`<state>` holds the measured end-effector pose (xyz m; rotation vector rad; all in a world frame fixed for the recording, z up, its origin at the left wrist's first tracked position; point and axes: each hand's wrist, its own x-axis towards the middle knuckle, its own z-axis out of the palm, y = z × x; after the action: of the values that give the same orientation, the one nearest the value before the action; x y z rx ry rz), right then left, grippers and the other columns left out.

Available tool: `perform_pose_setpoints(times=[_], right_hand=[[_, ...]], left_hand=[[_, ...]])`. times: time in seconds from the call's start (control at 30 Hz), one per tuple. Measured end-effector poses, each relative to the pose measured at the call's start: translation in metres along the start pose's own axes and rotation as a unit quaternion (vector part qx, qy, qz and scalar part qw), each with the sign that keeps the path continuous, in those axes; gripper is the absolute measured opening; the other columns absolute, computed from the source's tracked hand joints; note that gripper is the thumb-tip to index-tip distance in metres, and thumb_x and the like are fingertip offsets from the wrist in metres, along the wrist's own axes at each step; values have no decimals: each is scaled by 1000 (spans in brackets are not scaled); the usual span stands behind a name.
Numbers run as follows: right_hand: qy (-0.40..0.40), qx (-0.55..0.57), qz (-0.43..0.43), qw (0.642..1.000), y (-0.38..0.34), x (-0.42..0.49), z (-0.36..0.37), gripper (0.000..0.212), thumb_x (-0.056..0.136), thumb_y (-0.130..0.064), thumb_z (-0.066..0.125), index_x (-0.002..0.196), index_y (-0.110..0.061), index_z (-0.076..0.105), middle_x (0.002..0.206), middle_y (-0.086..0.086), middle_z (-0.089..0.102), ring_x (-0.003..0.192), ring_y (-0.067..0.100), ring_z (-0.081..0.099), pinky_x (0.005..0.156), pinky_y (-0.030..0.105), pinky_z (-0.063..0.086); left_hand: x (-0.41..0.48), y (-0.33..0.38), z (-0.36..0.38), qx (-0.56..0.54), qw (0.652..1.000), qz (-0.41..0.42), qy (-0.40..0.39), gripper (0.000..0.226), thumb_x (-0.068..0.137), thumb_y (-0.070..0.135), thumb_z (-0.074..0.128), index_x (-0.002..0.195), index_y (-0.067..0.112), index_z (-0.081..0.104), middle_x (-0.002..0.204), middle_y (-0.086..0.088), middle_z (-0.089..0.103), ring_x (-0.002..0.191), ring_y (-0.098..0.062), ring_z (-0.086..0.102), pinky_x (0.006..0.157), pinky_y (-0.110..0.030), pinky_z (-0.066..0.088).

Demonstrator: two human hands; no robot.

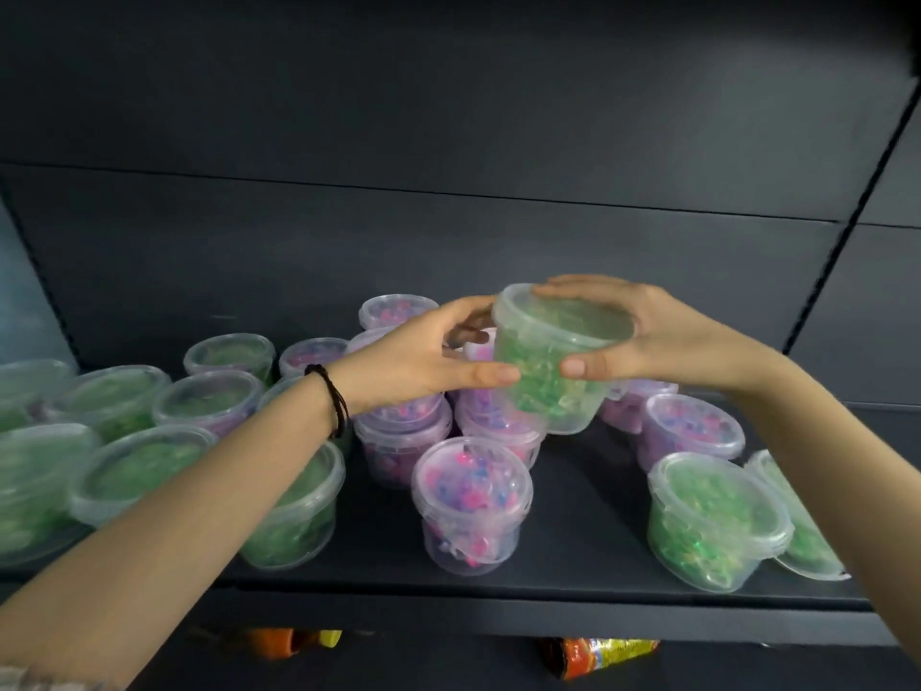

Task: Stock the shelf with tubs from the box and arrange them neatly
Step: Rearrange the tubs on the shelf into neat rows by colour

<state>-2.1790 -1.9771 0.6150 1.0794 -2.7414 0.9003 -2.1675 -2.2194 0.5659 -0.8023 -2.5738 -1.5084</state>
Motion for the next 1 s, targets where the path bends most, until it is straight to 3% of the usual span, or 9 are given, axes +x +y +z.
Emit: perform_pose_setpoints(times=[0.17,0.27,0.37,0.5,0.67,0.8,1.0], right_hand=[[-2,8,-40,999,-46,62,34,90,53,-76,67,134,-40,52,142,-20,44,131,-5,37,110,20,26],[-5,15,-66,998,-82,104,66,85,59,-74,66,134,-38,52,139,-21,42,129,-6,35,105,15,25],[-9,24,-94,995,-117,147,103,81,62,-73,62,133,-37,52,134,-21,43,128,-5,35,102,14,23],[-31,43,-111,992,-159,208,155,84,61,-74,58,136,-37,51,149,-10,38,138,3,31,110,20,21],[-65,52,-114,990,-200,286,219,78,67,-68,63,137,-37,50,153,-6,34,140,7,29,108,20,20],[-79,60,-96,991,-219,343,263,67,75,-57,70,136,-41,48,154,-6,31,142,9,26,109,22,20],[-80,33,-56,995,-226,401,318,75,73,-50,78,140,-36,46,156,-3,26,143,13,22,108,23,17]], left_hand=[[-37,-5,-47,-45,994,4,96,62,59,42,79,115,38,52,116,18,62,112,-1,59,94,-19,47],[-64,-22,-95,-68,989,-21,133,68,63,34,80,125,24,53,122,9,63,113,-4,60,96,-22,47],[-94,-41,-146,-56,985,-34,158,79,61,47,75,131,19,51,127,6,62,118,-6,58,100,-27,45],[-132,-74,-216,-88,976,-76,186,81,51,61,82,120,25,58,116,6,69,110,-11,64,88,-28,54],[-164,-125,-302,-69,971,-114,197,87,46,65,83,118,22,61,114,2,70,108,-13,65,86,-30,55],[-174,-167,-358,-89,970,-136,183,54,65,39,77,114,21,61,109,0,70,109,-17,65,80,-25,56],[-174,-239,-415,-90,977,-141,135,89,51,53,87,128,21,56,123,-2,65,114,-12,61,91,-26,52]])
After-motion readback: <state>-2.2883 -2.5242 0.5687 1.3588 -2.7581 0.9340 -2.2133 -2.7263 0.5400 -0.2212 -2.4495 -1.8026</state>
